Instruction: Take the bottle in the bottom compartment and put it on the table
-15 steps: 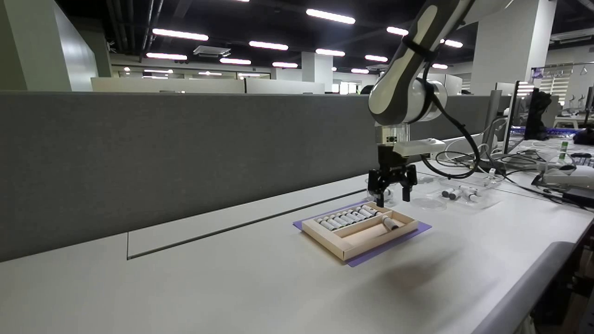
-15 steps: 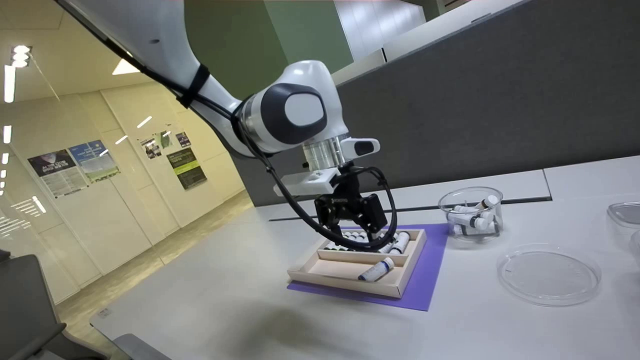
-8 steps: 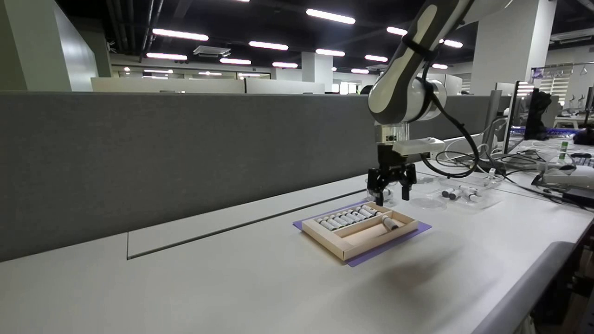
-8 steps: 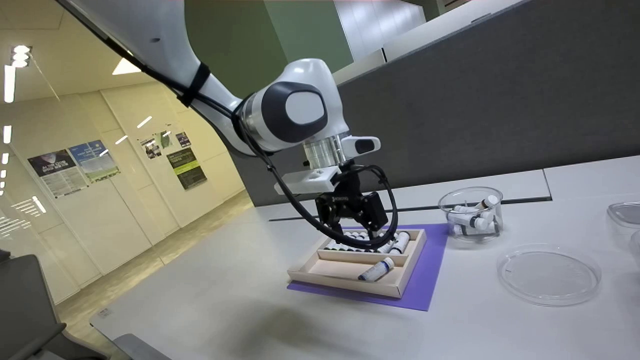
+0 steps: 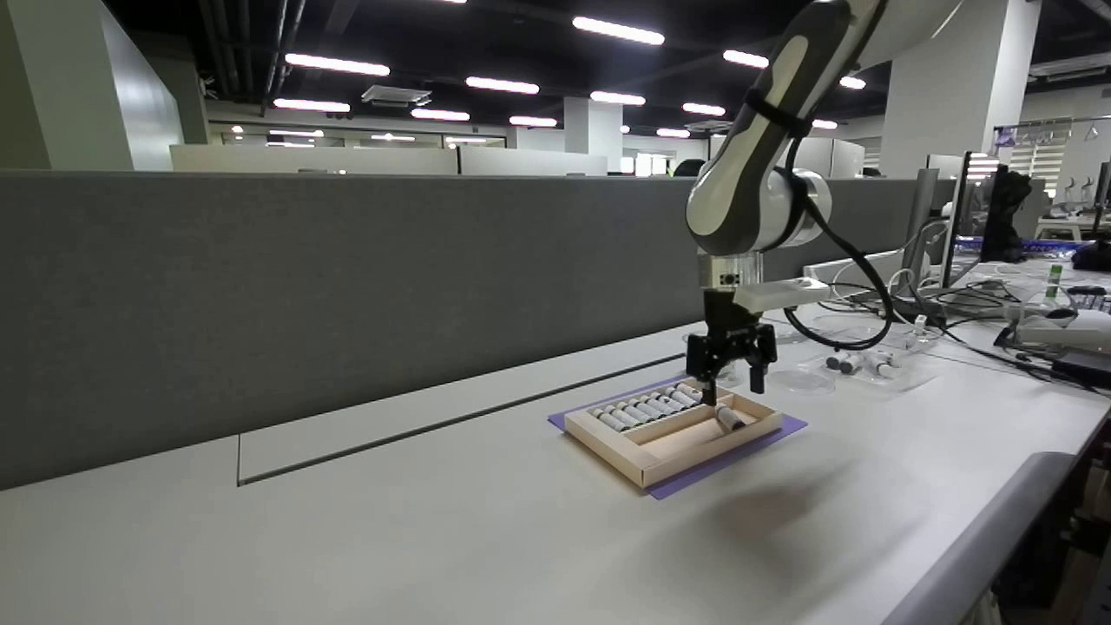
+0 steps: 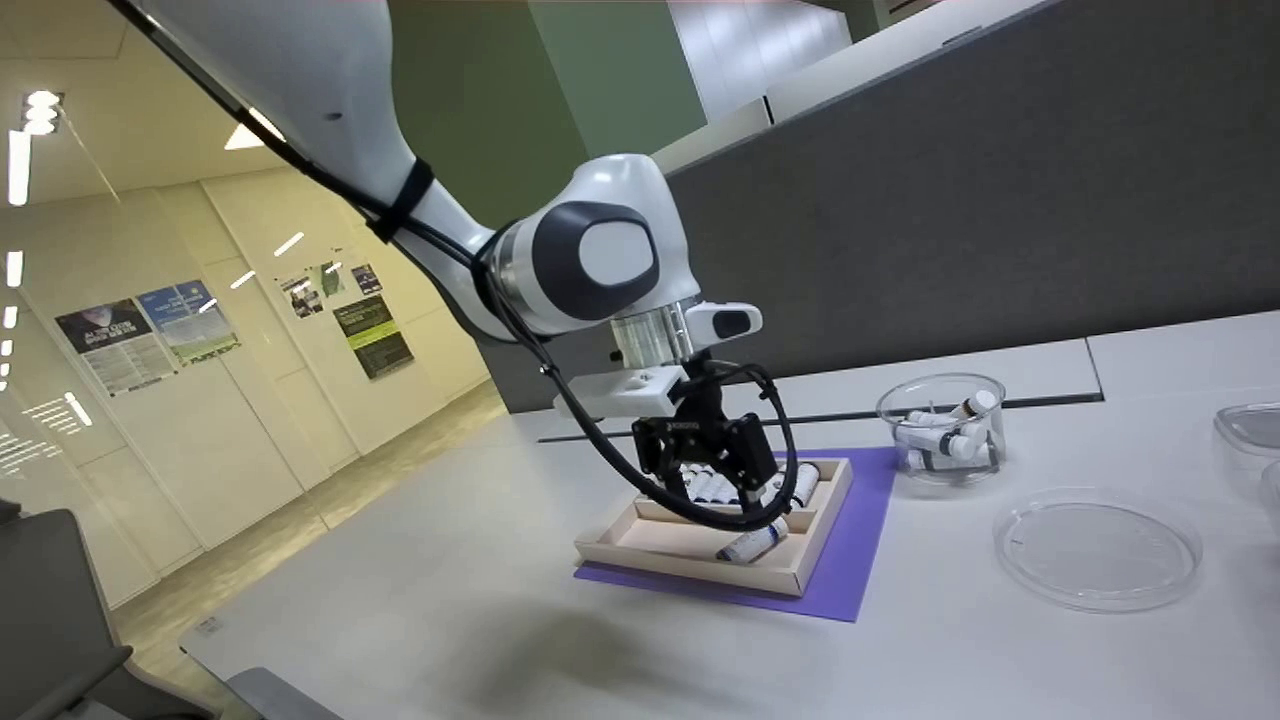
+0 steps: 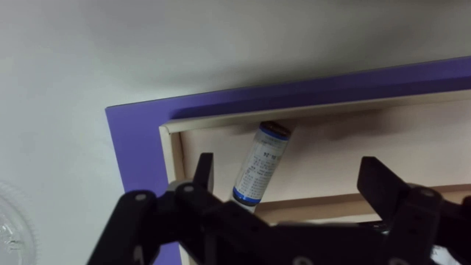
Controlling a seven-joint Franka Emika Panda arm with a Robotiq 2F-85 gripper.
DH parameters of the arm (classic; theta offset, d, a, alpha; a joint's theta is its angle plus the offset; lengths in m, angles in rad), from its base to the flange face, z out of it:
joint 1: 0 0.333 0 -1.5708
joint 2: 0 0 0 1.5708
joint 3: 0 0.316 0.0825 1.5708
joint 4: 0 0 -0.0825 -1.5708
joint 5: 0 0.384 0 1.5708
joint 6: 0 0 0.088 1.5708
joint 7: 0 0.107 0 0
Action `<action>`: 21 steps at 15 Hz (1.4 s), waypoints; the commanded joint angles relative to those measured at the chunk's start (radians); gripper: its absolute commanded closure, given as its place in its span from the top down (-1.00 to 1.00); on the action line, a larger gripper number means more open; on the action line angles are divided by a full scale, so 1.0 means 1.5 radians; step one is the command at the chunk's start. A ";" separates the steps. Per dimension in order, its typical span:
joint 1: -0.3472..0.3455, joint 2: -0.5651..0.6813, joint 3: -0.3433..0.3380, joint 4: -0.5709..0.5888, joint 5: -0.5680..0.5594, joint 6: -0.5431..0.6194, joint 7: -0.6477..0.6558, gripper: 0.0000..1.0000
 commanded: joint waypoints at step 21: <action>0.032 0.031 -0.061 0.084 -0.074 -0.128 0.079 -0.89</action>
